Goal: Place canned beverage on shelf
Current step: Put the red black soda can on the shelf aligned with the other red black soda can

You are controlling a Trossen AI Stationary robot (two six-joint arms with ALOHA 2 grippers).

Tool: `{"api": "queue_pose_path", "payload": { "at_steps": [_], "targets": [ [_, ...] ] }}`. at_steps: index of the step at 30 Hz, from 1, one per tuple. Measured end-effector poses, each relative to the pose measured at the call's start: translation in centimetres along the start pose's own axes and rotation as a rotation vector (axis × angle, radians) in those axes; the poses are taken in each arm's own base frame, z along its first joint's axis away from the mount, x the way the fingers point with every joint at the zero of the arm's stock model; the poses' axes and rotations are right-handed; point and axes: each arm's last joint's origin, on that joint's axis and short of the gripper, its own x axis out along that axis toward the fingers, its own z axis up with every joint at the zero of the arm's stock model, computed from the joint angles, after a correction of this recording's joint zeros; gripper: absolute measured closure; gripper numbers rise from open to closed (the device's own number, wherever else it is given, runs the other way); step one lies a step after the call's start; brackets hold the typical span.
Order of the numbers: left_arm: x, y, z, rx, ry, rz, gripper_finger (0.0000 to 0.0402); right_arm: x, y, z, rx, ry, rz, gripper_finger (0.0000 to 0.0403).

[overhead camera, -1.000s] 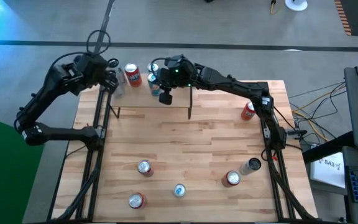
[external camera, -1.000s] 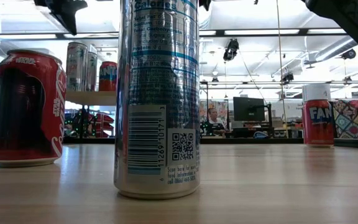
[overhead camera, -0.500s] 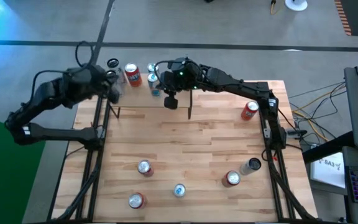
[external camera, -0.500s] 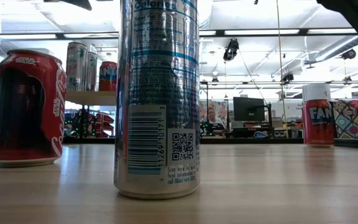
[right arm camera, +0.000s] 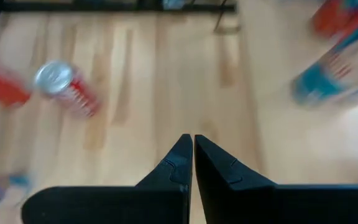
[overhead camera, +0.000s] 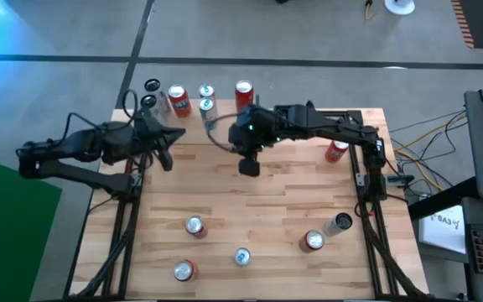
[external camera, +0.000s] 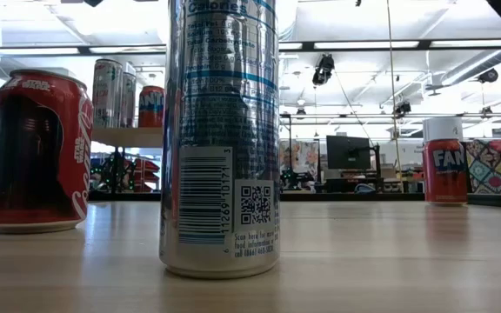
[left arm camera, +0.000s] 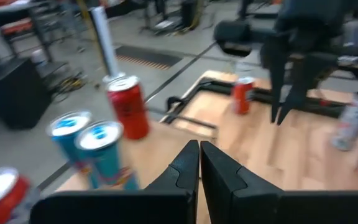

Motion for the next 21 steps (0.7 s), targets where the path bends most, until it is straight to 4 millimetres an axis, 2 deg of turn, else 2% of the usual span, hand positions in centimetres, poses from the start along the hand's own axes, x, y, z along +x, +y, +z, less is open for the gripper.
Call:
{"api": "queue_pose_path", "payload": {
  "at_steps": [9, 14, 21],
  "targets": [
    [0.0, -2.6, -1.3, 0.028, -0.047, -0.148, 0.0402, -0.3, 4.6, -2.5, 0.128, 0.291, 0.063, 0.0394],
    [0.0, -4.0, -1.5, 0.036, -0.038, -0.213, 0.0402, -1.3, 7.3, -4.2, 0.221, 0.474, 0.060, 0.0394],
    [0.6, -6.3, -1.8, 0.078, -0.029, -0.284, 0.0402, -2.2, 11.7, -4.9, 0.361, 0.565, 0.227, 0.0394]
  ]
}}
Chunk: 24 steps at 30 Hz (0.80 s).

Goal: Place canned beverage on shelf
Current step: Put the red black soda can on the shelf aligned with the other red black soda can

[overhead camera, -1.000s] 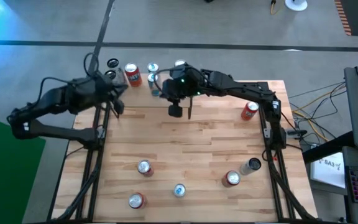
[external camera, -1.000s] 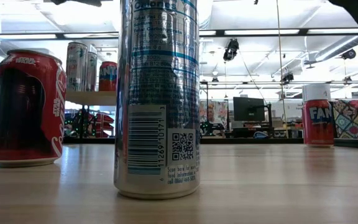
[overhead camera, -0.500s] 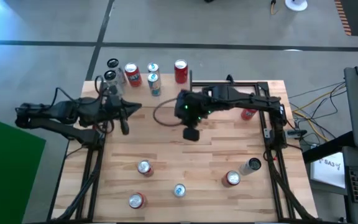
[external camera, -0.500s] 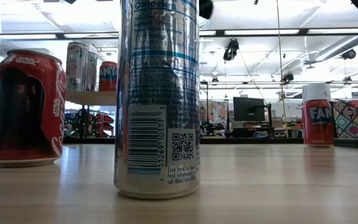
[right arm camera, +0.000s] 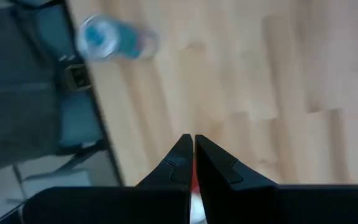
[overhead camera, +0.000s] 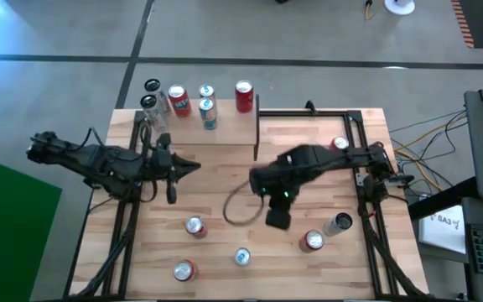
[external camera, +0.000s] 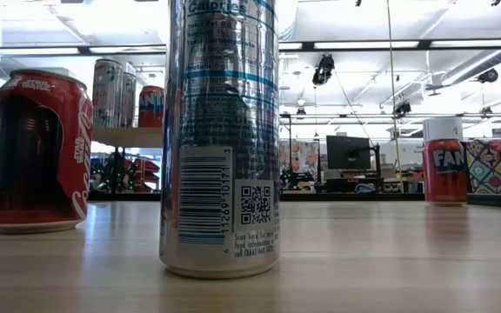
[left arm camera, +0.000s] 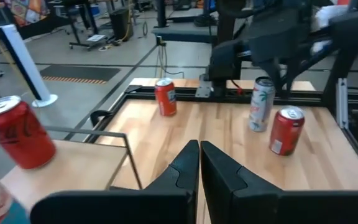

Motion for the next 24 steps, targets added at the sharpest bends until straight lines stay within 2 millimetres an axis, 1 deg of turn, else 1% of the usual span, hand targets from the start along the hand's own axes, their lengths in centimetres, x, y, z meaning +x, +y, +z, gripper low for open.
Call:
{"api": "queue_pose_path", "payload": {
  "at_steps": [6, 10, 14, 16, 19, 24],
  "targets": [
    [0.8, -1.2, 0.1, 0.000, -0.017, -0.031, 0.0402, 0.3, 3.3, -2.3, 0.026, 0.041, 0.038, 0.0394],
    [1.3, -2.5, 0.0, -0.001, -0.029, -0.073, 0.0402, 1.2, 5.6, -4.2, -0.058, 0.063, 0.018, 0.0394],
    [1.7, -4.6, -0.2, 0.008, -0.038, -0.139, 0.0402, 2.3, 7.0, -5.6, -0.118, 0.059, -0.056, 0.0394],
    [1.7, -5.7, -0.4, 0.015, -0.044, -0.153, 0.0402, 2.7, 7.3, -6.2, -0.106, 0.055, -0.091, 0.0394],
    [1.7, -7.2, -0.7, 0.029, -0.052, -0.127, 0.0402, 3.2, 7.2, -7.4, -0.078, 0.052, -0.151, 0.0394],
    [1.7, -9.6, -1.7, 0.060, -0.048, -0.097, 0.0402, 4.0, 6.5, -9.6, -0.042, 0.035, -0.234, 0.0394]
  ]
}}
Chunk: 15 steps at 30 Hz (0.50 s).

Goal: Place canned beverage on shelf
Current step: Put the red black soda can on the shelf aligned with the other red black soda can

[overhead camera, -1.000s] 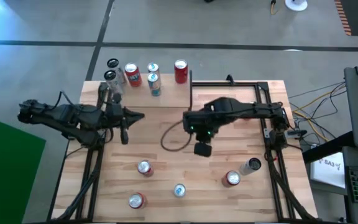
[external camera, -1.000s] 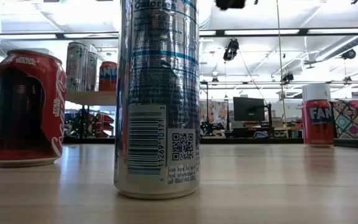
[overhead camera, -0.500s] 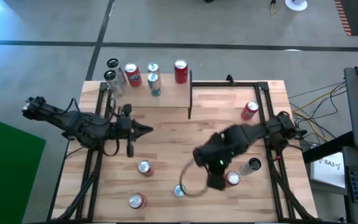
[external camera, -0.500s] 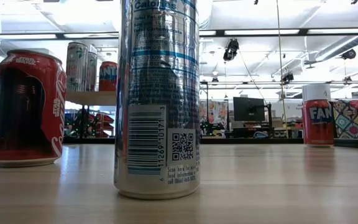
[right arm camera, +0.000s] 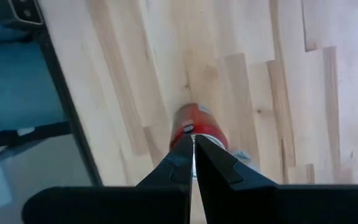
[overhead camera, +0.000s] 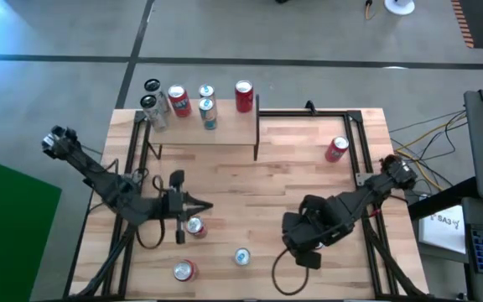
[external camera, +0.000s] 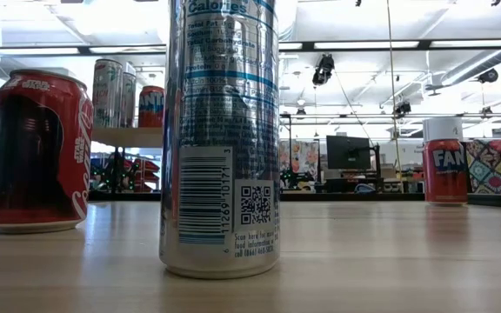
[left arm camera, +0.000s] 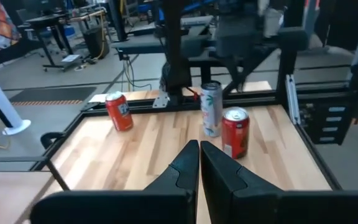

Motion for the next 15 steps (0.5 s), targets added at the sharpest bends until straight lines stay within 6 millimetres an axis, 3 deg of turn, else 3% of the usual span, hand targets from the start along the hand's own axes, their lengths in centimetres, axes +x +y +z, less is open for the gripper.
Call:
{"api": "queue_pose_path", "payload": {
  "at_steps": [6, 15],
  "targets": [
    [0.7, -1.9, -0.8, 0.007, 0.005, -0.022, 0.0402, 1.3, -1.2, -2.0, 0.071, -0.076, 0.049, 0.0394],
    [1.7, -2.8, -1.4, 0.012, 0.014, -0.018, 0.0402, 4.0, -4.5, -5.3, 0.357, -0.001, -0.024, 0.0394]
  ]
}}
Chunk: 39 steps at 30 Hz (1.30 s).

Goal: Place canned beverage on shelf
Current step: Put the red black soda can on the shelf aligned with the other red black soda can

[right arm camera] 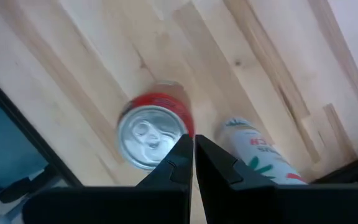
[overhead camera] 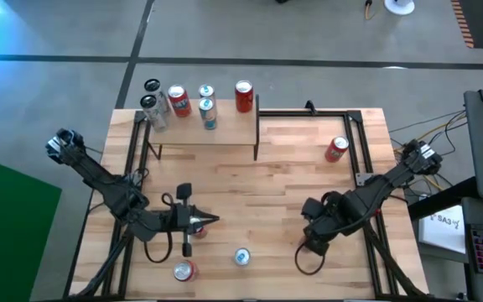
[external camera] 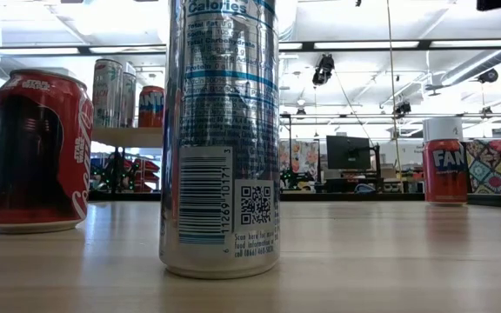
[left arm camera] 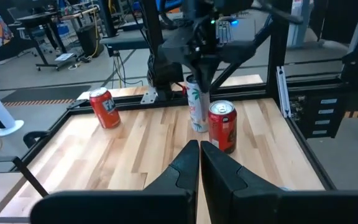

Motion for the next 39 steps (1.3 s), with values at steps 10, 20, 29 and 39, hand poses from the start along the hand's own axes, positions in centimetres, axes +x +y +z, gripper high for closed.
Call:
{"api": "queue_pose_path", "payload": {
  "at_steps": [10, 20, 29, 39],
  "targets": [
    [-0.4, 0.3, 0.4, -0.016, -0.013, -0.002, 0.0402, 0.6, -0.4, -0.2, 0.000, 0.006, -0.015, 0.0394],
    [-0.5, 0.5, 0.5, -0.021, -0.018, -0.003, 0.0402, 0.7, 0.0, 0.2, 0.045, -0.033, 0.010, 0.0390],
    [-0.8, 0.7, 0.7, -0.028, -0.026, -0.004, 0.0402, 0.7, 0.0, 0.2, 0.110, -0.033, 0.013, 0.0280],
    [-1.4, 1.2, 1.3, -0.046, -0.048, -0.006, 0.0402, 0.7, 0.1, 0.1, 0.158, -0.014, 0.024, 0.0096]
  ]
}}
